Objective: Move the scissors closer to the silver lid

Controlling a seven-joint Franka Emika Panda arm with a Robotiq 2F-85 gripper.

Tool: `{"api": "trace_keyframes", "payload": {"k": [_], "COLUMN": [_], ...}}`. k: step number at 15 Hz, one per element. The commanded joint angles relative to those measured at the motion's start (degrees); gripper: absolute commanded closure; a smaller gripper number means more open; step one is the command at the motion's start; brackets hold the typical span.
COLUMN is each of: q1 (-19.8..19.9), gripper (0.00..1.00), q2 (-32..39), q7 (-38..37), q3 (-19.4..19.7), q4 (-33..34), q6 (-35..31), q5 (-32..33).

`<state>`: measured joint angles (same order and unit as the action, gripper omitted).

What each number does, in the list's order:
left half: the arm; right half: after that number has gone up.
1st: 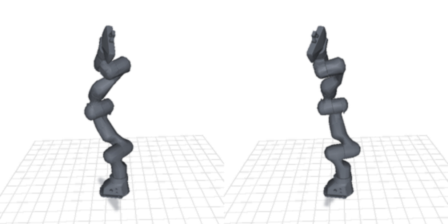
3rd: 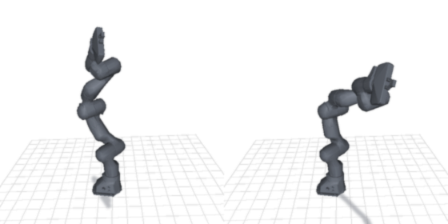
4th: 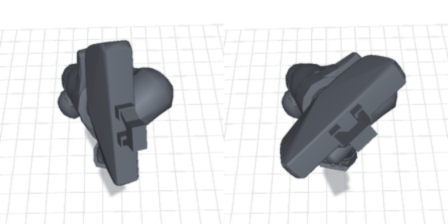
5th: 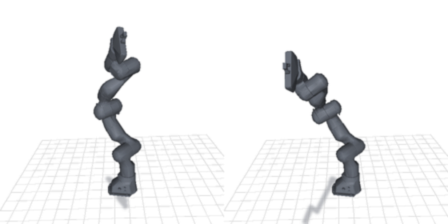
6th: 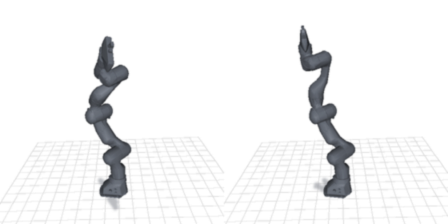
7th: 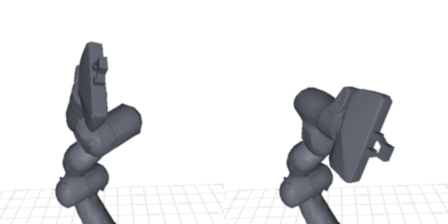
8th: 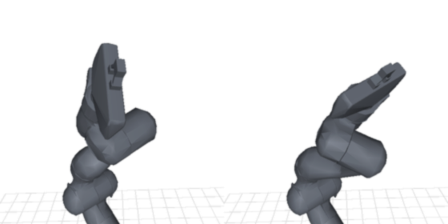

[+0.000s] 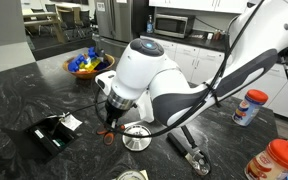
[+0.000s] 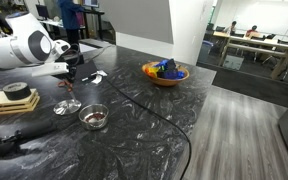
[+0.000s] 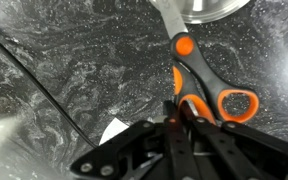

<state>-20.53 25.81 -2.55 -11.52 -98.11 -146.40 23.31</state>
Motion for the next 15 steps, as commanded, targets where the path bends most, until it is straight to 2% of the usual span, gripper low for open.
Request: {"api": "trace_keyframes", "payload": {"k": [1,6,14,15], "q1": [-2.0,-3.2,-4.0,-4.1], "gripper": [0.98,0.98,0.96,0.68], "q2": [3.2,6.6,9.4,9.5], "q7": [1.2,3.3,4.6,4.5], "q3": [2.0,3.9,4.1,4.1], "q4": [4.4,8.7,12.2,12.6], "q6": [1.9,3.6,6.2,6.5], "q5": [0.3,1.4,0.9,0.7]}}
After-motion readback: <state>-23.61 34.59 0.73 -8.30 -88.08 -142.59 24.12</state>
